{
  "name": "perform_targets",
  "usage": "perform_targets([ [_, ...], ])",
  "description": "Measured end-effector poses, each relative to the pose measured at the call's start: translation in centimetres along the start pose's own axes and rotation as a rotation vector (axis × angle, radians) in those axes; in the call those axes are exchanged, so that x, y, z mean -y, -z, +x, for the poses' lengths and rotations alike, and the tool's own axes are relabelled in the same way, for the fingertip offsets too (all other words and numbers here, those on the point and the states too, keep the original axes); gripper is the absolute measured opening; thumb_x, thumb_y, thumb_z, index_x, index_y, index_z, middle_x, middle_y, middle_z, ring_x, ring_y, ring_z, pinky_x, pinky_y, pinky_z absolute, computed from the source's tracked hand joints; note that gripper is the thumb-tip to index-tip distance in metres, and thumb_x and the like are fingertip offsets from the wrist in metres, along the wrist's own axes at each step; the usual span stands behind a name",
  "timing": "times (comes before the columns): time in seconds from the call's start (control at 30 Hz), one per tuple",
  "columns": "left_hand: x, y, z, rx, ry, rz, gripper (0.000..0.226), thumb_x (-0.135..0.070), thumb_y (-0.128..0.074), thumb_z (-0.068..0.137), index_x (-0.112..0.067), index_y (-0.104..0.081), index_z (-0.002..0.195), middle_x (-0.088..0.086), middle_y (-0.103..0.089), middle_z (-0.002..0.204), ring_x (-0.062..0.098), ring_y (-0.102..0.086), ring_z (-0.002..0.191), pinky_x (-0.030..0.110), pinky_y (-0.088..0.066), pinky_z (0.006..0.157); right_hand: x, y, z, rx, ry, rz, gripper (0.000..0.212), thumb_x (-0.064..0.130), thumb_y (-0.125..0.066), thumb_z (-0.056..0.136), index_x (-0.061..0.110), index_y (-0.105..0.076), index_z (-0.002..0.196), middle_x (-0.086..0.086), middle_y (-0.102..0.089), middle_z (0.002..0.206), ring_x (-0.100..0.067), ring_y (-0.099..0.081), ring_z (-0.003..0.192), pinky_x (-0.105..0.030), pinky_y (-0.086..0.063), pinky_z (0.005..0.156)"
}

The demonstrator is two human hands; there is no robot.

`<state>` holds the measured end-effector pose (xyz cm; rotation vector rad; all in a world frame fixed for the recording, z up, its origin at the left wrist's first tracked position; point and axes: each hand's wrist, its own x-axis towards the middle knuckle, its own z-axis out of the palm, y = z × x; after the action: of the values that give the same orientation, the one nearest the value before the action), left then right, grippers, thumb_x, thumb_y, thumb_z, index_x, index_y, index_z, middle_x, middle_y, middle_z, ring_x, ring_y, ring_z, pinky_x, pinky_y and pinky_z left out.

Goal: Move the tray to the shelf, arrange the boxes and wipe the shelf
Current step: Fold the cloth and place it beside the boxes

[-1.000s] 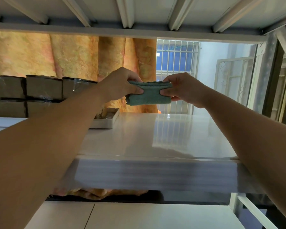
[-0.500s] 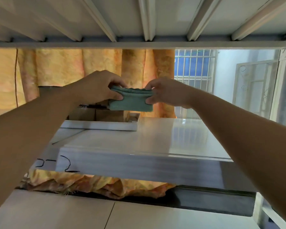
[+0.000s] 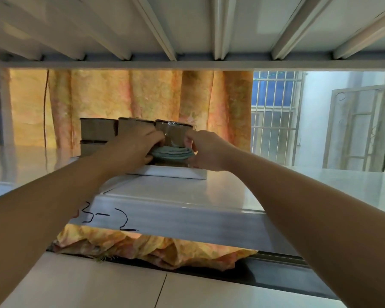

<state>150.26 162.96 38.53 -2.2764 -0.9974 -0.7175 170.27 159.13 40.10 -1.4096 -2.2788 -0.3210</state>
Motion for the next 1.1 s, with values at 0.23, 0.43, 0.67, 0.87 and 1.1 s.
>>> perform_targets([
  [0.23, 0.1, -1.1, -0.8, 0.049, 0.047, 0.013, 0.034, -0.013, -0.060, 0.088, -0.020, -0.056, 0.121, 0.007, -0.056, 0.110, 0.022, -0.053, 0.092, 0.029, -0.041, 0.064, -0.9, -1.1, 0.4, -0.071, 0.057, -0.060, 0.020, 0.013, -0.064, 0.081, 0.017, -0.047, 0.090, -0.008, -0.066, 0.095, -0.028, -0.060, 0.091, -0.042, -0.051, 0.077],
  [0.43, 0.8, -1.0, -1.0, 0.127, 0.210, -0.321, 0.027, -0.023, -0.060, 0.091, -0.024, -0.064, 0.118, -0.008, -0.062, 0.108, 0.009, -0.052, 0.097, 0.025, -0.036, 0.077, -1.3, -0.9, 0.0, 0.022, 0.033, -0.003, 0.030, 0.027, -0.063, 0.088, 0.017, -0.061, 0.115, -0.005, -0.065, 0.109, -0.021, -0.058, 0.102, -0.031, -0.044, 0.088],
  [0.67, 1.5, -1.2, -0.8, -0.037, 0.390, -0.593, 0.013, -0.017, -0.059, 0.092, -0.026, -0.059, 0.101, -0.003, -0.062, 0.097, 0.020, -0.059, 0.095, 0.035, -0.051, 0.081, -1.2, -0.7, 0.2, -0.076, -0.109, 0.251, 0.021, 0.023, -0.053, 0.095, 0.011, -0.067, 0.105, -0.002, -0.060, 0.089, -0.014, -0.057, 0.072, -0.023, -0.046, 0.064],
  [0.87, 1.9, -1.7, -0.4, -0.084, 0.435, -0.558, 0.004, -0.021, -0.057, 0.093, -0.024, -0.057, 0.091, -0.005, -0.057, 0.084, 0.018, -0.055, 0.083, 0.027, -0.041, 0.065, -0.9, -1.3, 0.7, -0.150, -0.175, 0.277, 0.018, 0.023, -0.052, 0.095, 0.013, -0.063, 0.107, -0.010, -0.070, 0.100, -0.025, -0.066, 0.086, -0.038, -0.055, 0.079],
  [1.1, 1.6, -1.4, -0.1, -0.167, 0.409, -0.534, 0.013, -0.014, -0.055, 0.094, -0.014, -0.067, 0.098, 0.000, -0.060, 0.094, 0.017, -0.053, 0.090, 0.028, -0.037, 0.072, -0.6, -1.2, 1.1, -0.256, -0.206, 0.314, 0.016, 0.023, -0.049, 0.097, 0.017, -0.059, 0.107, -0.011, -0.066, 0.098, -0.024, -0.068, 0.076, -0.027, -0.053, 0.057],
])
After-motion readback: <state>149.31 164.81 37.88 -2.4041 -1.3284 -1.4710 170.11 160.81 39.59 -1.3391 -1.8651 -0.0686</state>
